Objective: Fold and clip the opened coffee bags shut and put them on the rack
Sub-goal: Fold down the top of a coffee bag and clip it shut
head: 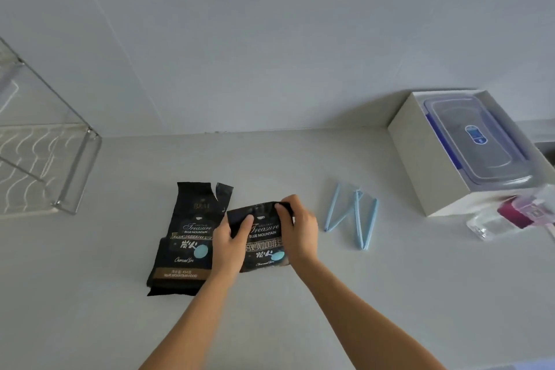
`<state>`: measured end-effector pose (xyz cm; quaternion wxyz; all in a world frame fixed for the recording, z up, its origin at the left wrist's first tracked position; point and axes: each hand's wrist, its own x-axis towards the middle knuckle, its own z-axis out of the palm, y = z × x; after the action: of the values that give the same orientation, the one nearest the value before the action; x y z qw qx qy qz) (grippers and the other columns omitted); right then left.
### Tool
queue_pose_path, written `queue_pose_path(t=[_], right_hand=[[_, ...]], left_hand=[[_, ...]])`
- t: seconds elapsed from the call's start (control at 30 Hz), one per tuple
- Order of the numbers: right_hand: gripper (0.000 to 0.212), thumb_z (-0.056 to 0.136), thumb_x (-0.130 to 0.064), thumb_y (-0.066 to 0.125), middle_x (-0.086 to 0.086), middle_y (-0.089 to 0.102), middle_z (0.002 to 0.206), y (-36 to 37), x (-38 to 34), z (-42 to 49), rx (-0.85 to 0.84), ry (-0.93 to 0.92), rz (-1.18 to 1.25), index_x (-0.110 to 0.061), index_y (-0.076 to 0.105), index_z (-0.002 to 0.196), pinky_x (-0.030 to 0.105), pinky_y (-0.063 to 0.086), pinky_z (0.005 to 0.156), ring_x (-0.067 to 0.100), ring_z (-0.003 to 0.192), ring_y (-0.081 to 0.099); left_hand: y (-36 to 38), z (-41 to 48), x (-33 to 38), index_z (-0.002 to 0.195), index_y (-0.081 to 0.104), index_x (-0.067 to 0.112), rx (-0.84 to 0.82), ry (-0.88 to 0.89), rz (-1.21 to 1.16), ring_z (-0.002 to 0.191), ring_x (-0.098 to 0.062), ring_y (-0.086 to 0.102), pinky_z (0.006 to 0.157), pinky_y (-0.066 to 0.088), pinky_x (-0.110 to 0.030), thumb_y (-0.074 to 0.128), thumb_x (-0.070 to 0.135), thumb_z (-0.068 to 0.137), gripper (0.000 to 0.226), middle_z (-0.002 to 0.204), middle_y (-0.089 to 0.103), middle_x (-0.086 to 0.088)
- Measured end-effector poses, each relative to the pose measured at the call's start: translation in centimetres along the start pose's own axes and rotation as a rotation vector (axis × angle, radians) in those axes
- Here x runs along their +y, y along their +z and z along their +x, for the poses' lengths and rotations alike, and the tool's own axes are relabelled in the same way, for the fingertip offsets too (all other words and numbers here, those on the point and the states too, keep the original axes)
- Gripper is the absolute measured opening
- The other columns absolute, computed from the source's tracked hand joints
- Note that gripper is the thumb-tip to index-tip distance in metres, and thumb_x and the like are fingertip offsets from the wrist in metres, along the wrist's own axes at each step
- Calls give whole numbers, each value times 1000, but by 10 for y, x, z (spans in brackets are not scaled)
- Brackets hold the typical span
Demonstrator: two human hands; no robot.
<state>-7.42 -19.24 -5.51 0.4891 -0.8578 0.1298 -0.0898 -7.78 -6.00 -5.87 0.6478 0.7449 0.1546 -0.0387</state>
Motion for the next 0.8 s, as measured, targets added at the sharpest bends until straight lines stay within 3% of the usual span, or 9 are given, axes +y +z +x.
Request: queue_pose_path(t=[0.1,0.23,0.37,0.5,0.6,0.7,0.8], right_hand=[[19,93,-23,49,1,58,65,12,2,7,24,-21,-2,-22,45,74,37,42,64,27,67,51],[25,94,-27,43,-6,47,54,15,-1,10,37,-27,0,-22,41,70,31,35,59,26,57,46],[31,95,-31,45,1,48,51,19,-6,15,79,71,35,-20,41,66,37,35,49,23,51,42],[33,94,-32,47,-2,48,52,25,-3,11,174,188,101,-18,44,65,22,31,46,9,48,37],[37,95,-30,47,-5,41,49,27,-2,4,249,245,130,-20,40,60,21,31,45,8,47,34],[42,95,-30,47,-7,35,49,27,-7,5,268,306,188,-22,34,55,25,29,48,7,48,29],[39,94,-28,52,-6,42,51,22,-8,9,258,339,308,-21,43,56,32,36,52,10,51,39]], left_hand=[[13,-9,-4,86,57,11,193,34,50,80,-20,64,72,54,-35,60,30,87,19,83,66,-7],[21,-16,-3,91,56,12,337,157,95,85,-18,60,76,50,-28,60,25,87,14,89,62,-6],[25,-12,-4,89,60,3,362,0,26,78,-17,64,64,49,-24,57,32,88,29,84,66,-8],[21,-2,-3,61,55,15,318,-58,-32,57,-8,61,56,48,-28,55,36,88,35,62,61,0],[17,8,-1,50,48,12,247,-81,-62,46,-11,54,47,44,-26,53,39,88,47,51,56,-2],[13,13,1,50,44,11,145,-49,-52,46,-17,49,47,43,-29,47,46,86,50,48,51,-4],[3,19,-2,63,52,7,-32,-8,-48,58,-24,60,57,50,-36,47,49,84,48,62,61,-11]])
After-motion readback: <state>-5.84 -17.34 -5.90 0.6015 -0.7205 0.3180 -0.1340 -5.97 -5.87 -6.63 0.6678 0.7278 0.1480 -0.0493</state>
